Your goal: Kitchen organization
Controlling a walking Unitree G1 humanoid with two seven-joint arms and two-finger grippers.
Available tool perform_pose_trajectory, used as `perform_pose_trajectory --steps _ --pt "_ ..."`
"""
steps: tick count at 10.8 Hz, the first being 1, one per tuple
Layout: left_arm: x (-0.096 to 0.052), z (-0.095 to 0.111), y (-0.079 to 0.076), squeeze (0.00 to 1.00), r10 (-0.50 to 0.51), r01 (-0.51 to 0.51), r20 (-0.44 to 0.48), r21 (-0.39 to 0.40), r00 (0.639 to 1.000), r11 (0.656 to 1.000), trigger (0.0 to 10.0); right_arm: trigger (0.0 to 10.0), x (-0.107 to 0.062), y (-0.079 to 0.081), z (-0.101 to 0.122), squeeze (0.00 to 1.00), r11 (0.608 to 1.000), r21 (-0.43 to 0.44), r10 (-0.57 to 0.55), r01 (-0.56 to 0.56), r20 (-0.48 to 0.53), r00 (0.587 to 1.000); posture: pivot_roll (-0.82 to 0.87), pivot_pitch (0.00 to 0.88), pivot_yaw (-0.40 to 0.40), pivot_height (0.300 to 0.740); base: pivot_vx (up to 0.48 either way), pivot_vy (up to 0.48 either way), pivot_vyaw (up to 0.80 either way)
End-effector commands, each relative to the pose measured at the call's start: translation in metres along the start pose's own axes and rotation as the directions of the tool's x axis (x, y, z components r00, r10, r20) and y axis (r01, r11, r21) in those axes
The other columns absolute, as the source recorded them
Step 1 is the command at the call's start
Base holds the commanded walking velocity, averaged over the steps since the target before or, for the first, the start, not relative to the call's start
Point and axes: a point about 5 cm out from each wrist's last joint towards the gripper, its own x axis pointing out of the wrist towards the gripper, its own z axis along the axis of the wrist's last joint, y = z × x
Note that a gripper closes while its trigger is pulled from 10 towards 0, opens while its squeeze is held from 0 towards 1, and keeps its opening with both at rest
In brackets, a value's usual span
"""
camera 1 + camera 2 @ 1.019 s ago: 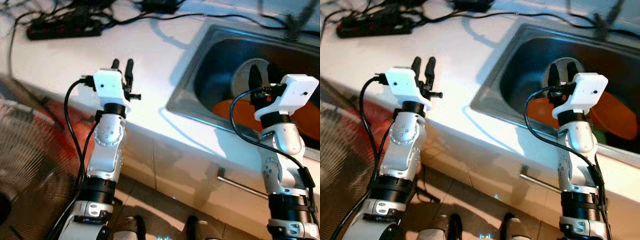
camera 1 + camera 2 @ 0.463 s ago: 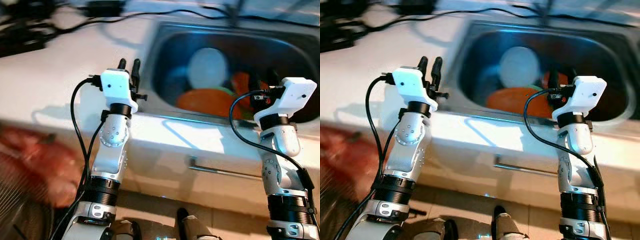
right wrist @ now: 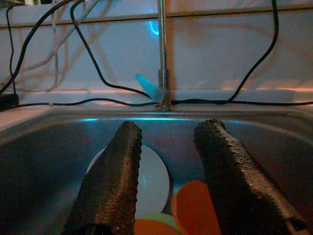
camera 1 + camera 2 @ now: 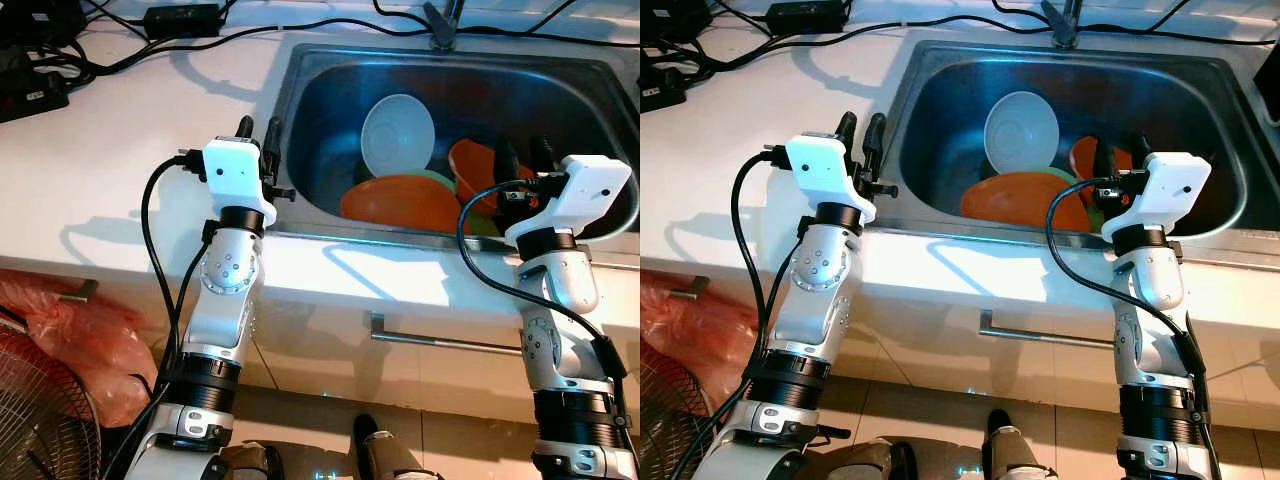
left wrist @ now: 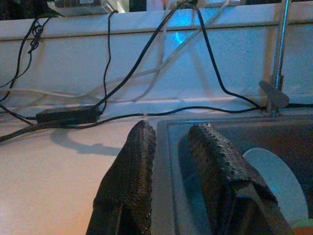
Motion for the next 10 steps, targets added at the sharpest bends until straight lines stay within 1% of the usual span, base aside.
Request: perform_pose_trajectory --steps 1,5,9,10 --pt "-0.0029 0.0002 0.0021 0.0 0.014 -0.014 -0.002 0.011 1.0 1.0 10.0 10.0 -0.0022 0.0008 -0.0031 0.0 1.0 0.005 0.007 -0.007 -0.007 1.0 -0.03 0.169 0.039 0.74 0.0 0.0 -0.56" --pt "-0.0033 0.0006 0.0004 0.0 0.016 -0.016 0.002 0.017 1.0 1.0 10.0 10.0 -0.0013 0.0033 -0.0028 0.0 1.0 0.02 0.023 -0.023 0.001 1.0 -0.03 0.166 0.038 0.74 0.0 -0.37 0.0" --pt "-0.0051 0.0009 -0.0017 0.0 0.007 -0.007 0.011 0.019 1.0 1.0 10.0 10.0 -0.0012 0.0016 -0.0024 0.0 1.0 0.019 0.02 -0.02 0.004 1.0 -0.03 0.168 0.033 0.74 0.0 -0.38 0.0" --pt "-0.0062 0.0013 -0.0019 0.0 0.01 -0.01 0.017 0.008 1.0 1.0 10.0 10.0 -0.0013 0.002 -0.0027 0.0 1.0 0.021 0.022 -0.022 0.004 1.0 -0.03 0.169 0.033 0.74 0.0 0.0 0.0"
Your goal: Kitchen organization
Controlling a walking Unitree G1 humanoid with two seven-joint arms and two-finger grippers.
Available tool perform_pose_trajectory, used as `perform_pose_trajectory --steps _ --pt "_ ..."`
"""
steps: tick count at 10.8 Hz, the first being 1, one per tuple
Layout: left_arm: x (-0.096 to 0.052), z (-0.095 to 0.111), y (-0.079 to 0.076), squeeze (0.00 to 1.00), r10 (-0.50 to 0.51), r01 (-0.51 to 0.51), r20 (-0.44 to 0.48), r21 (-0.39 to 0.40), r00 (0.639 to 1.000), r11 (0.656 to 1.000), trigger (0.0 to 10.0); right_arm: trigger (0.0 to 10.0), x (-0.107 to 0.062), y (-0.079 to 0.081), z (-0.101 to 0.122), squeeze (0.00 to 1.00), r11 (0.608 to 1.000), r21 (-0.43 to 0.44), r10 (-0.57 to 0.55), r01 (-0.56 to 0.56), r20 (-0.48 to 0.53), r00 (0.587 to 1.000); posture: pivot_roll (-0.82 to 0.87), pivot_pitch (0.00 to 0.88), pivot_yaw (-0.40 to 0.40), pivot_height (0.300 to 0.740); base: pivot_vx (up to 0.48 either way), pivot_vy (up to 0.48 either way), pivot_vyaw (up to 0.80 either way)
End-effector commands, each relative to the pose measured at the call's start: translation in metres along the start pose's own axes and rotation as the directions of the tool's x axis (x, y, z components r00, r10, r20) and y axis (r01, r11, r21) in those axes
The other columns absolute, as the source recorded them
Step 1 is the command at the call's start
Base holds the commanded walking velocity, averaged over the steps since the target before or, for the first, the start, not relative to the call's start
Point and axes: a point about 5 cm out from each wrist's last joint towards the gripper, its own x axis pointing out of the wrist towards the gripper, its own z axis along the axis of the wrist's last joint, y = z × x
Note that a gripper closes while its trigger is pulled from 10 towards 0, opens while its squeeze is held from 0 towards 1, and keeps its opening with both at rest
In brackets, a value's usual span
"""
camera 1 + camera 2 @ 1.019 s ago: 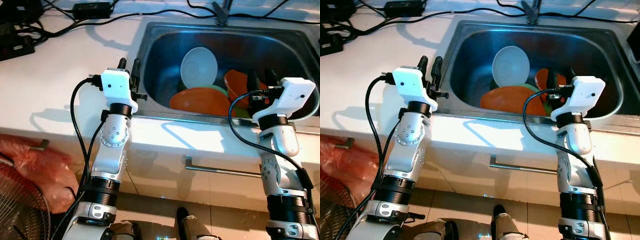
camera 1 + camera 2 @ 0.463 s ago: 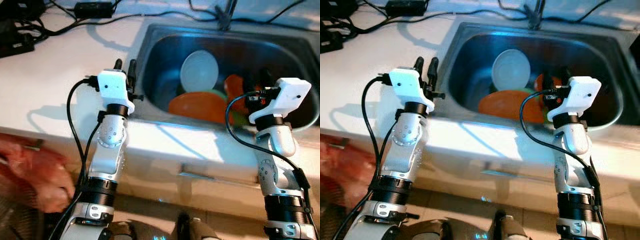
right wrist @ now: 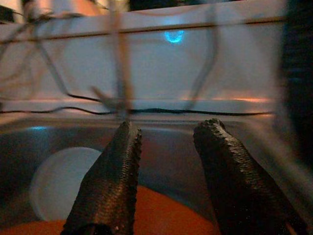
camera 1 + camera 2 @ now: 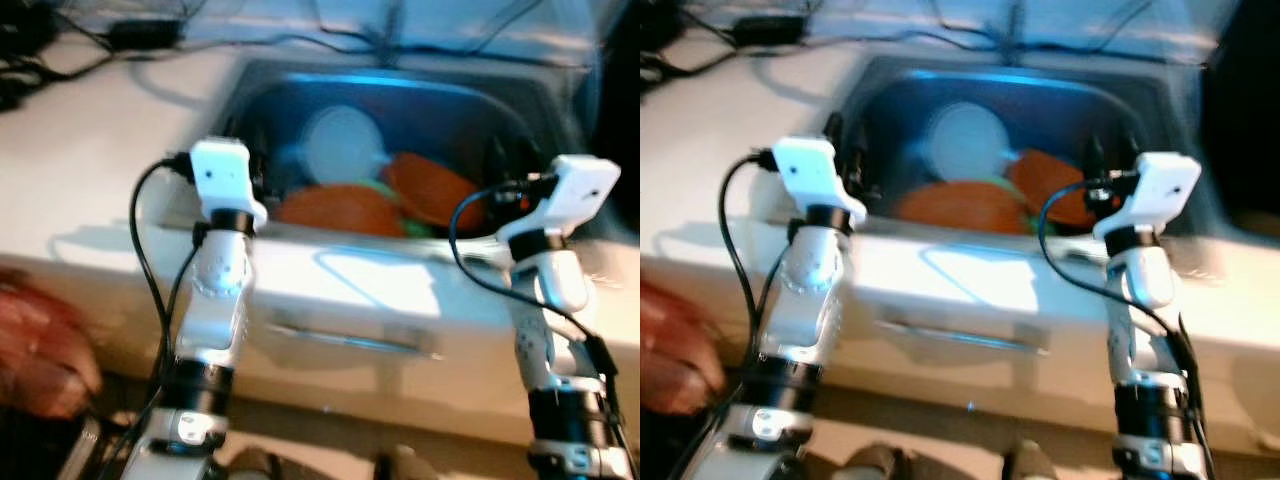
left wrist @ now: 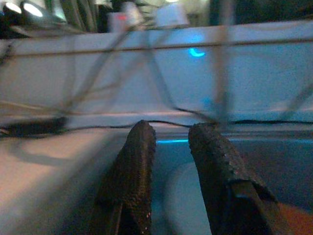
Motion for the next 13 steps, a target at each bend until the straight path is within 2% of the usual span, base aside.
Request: perform_pose_trajectory --steps 1,5,13 --pt "0.0018 0.0045 0.0018 0.0 -0.003 0.003 0.021 0.011 1.0 1.0 10.0 10.0 0.001 0.0005 0.0042 0.0 1.0 0.005 0.005 -0.005 0.024 1.0 -0.03 0.169 0.033 0.74 0.0 0.0 0.0" --pt "0.0025 0.0067 0.0009 0.0 -0.001 0.001 0.036 0.0 0.999 1.0 10.0 10.0 0.0017 0.0003 0.0038 0.0 1.0 0.006 0.008 -0.008 0.022 1.0 -0.03 0.169 0.032 0.74 -0.209 0.0 0.0" --pt "0.0024 0.0048 0.0019 0.0 0.006 -0.006 0.021 -0.008 1.0 1.0 10.0 10.0 0.0027 0.0004 0.0036 0.0 1.0 0.003 0.013 -0.013 0.019 1.0 -0.03 0.167 0.028 0.74 0.0 0.0 0.0"
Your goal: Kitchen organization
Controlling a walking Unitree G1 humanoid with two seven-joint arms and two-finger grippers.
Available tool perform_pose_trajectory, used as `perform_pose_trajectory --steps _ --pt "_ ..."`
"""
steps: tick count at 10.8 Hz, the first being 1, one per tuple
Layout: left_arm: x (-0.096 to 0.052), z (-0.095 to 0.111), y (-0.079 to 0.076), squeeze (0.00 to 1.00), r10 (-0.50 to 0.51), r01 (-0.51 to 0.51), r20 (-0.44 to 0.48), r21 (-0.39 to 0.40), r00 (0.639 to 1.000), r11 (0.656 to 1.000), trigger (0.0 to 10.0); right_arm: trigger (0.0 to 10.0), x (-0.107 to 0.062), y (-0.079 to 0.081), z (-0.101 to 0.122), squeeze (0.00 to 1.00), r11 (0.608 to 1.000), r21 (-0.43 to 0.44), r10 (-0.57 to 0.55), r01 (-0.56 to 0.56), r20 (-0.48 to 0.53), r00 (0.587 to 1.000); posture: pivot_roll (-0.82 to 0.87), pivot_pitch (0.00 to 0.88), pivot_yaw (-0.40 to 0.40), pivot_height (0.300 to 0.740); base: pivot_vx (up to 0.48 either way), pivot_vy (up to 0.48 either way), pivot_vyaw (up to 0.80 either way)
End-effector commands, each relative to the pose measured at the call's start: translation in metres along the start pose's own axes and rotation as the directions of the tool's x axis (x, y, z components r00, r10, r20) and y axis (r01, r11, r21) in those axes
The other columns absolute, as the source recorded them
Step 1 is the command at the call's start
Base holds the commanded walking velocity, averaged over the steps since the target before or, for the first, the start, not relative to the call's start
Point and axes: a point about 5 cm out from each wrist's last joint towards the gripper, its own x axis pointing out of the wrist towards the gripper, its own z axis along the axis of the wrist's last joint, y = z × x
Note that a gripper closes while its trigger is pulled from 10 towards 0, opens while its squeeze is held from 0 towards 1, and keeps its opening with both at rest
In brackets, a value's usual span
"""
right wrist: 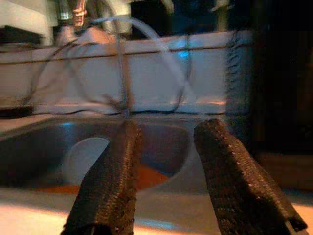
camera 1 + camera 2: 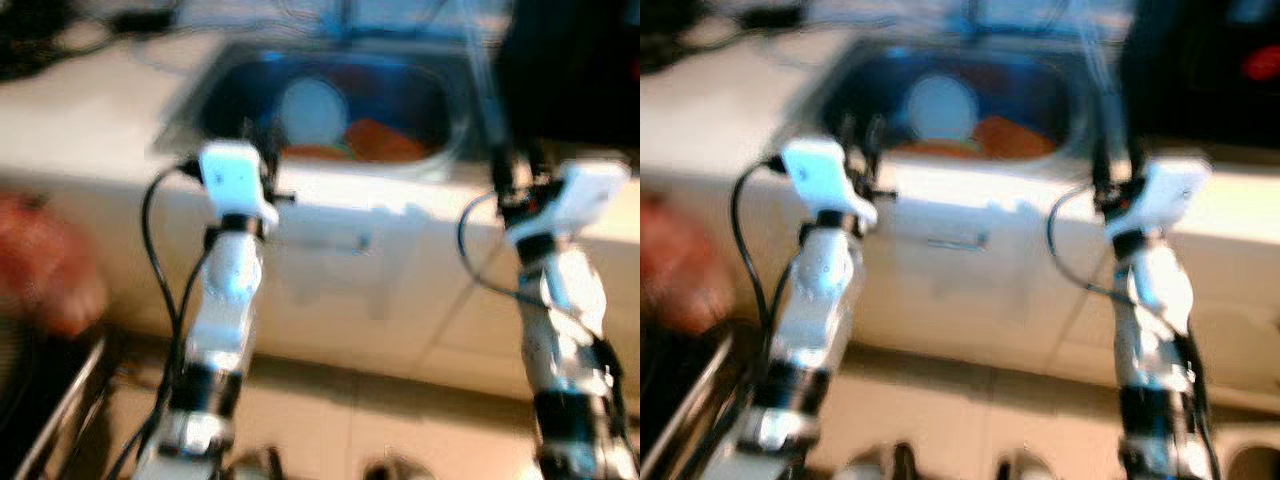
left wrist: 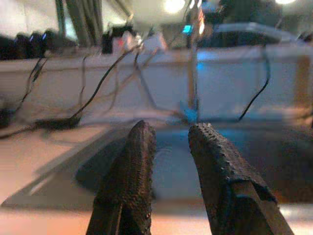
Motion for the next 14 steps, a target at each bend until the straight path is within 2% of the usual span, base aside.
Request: perform_pose_trajectory --steps 1,10,12,14 --pt "0.002 0.0039 -0.0019 0.0 -0.005 0.005 0.016 0.009 1.0 1.0 10.0 10.0 -0.0015 -0.002 0.0002 0.0 1.0 0.001 -0.007 0.007 0.0 1.0 -0.03 0.167 0.028 0.74 0.0 -0.296 0.0" --pt "0.0022 0.0029 -0.0039 0.0 -0.012 0.012 0.01 0.0 1.0 1.0 10.0 10.0 -0.0009 -0.0022 -0.0008 0.0 1.0 0.003 -0.001 0.001 -0.005 1.0 -0.03 0.16 0.026 0.74 0.0 -0.346 -0.09" --pt "0.0021 0.0023 -0.004 0.0 -0.012 0.012 0.008 0.001 1.0 1.0 10.0 10.0 -0.0015 -0.0024 -0.0019 0.0 1.0 0.003 -0.001 0.001 -0.012 1.0 -0.03 0.16 0.026 0.74 0.0 -0.347 -0.68" --pt "0.0023 0.0021 -0.0043 0.0 -0.012 0.012 0.006 0.003 1.0 1.0 10.0 10.0 -0.0016 -0.0015 -0.0016 0.0 1.0 0.002 0.003 -0.003 -0.006 1.0 -0.03 0.164 0.024 0.74 0.0 -0.345 0.0"
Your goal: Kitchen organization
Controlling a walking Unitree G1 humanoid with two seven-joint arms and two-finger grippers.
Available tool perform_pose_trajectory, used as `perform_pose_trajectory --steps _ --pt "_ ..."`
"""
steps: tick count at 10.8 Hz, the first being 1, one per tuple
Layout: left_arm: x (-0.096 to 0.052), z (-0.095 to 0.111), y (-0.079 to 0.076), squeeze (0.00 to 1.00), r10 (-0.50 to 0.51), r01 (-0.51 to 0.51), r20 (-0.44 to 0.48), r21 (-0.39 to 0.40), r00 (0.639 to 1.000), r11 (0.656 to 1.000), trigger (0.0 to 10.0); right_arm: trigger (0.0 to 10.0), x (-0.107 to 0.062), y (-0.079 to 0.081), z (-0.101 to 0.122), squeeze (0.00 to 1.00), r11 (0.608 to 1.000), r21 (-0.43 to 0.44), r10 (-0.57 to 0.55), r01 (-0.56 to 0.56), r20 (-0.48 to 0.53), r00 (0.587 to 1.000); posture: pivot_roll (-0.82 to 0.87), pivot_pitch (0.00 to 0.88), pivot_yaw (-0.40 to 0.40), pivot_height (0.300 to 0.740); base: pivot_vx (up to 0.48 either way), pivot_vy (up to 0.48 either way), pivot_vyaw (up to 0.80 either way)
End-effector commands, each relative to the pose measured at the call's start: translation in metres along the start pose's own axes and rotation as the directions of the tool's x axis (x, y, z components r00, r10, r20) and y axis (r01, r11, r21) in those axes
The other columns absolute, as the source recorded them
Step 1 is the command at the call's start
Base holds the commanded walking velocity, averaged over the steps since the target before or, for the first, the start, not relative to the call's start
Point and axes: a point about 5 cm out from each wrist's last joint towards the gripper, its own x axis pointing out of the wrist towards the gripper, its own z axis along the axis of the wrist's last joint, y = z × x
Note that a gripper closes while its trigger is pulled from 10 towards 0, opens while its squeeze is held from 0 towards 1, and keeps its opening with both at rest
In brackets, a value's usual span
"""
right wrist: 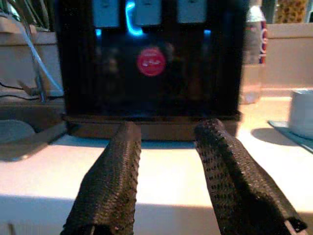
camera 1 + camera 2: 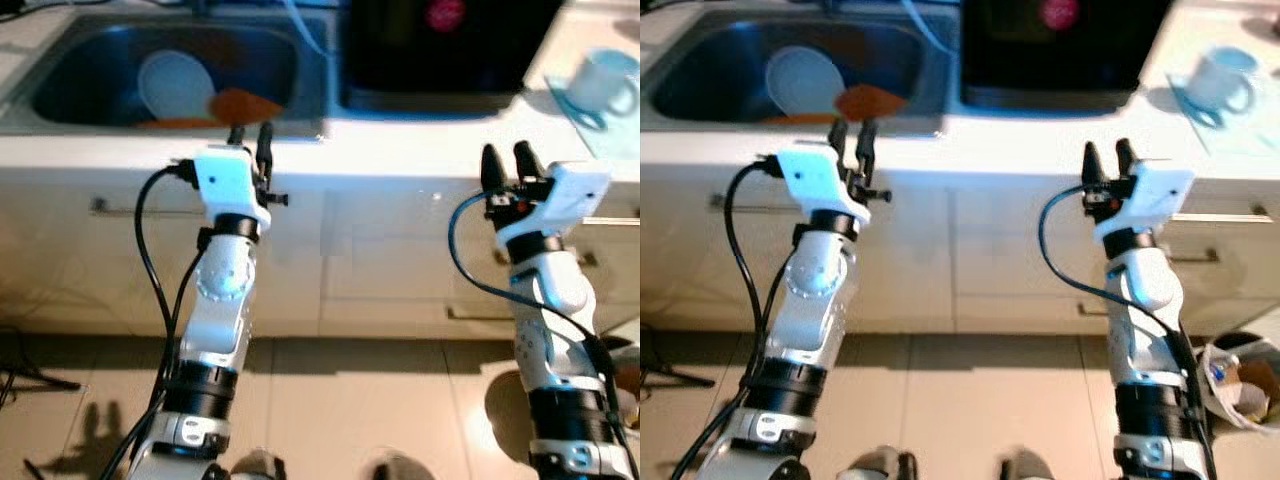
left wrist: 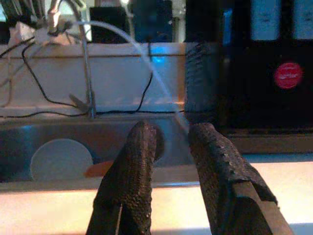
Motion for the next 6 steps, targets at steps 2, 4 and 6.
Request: perform_pose_trajectory --steps 2,4,6 --pt "0.0006 0.0026 -0.0052 0.0 -0.012 0.012 0.009 -0.003 1.0 1.0 10.0 10.0 -0.0014 -0.0073 0.0014 0.0 1.0 -0.001 -0.023 0.023 -0.001 1.0 -0.03 0.165 0.023 0.74 0.0 -0.345 -0.4" --pt "0.0004 0.0021 -0.0056 0.0 -0.012 0.012 0.007 -0.014 1.0 1.0 10.0 10.0 -0.0018 -0.0071 0.0003 0.0 1.0 -0.001 -0.021 0.021 -0.009 1.0 -0.04 0.165 0.022 0.74 0.0 -0.172 -0.8" --pt "-0.0002 0.0008 -0.0057 0.0 -0.013 0.013 0.0 -0.024 1.0 1.0 10.0 10.0 -0.0019 -0.0072 -0.0004 0.0 1.0 0.0 -0.021 0.021 -0.014 1.0 -0.04 0.165 0.022 0.74 0.0 0.0 -0.8"
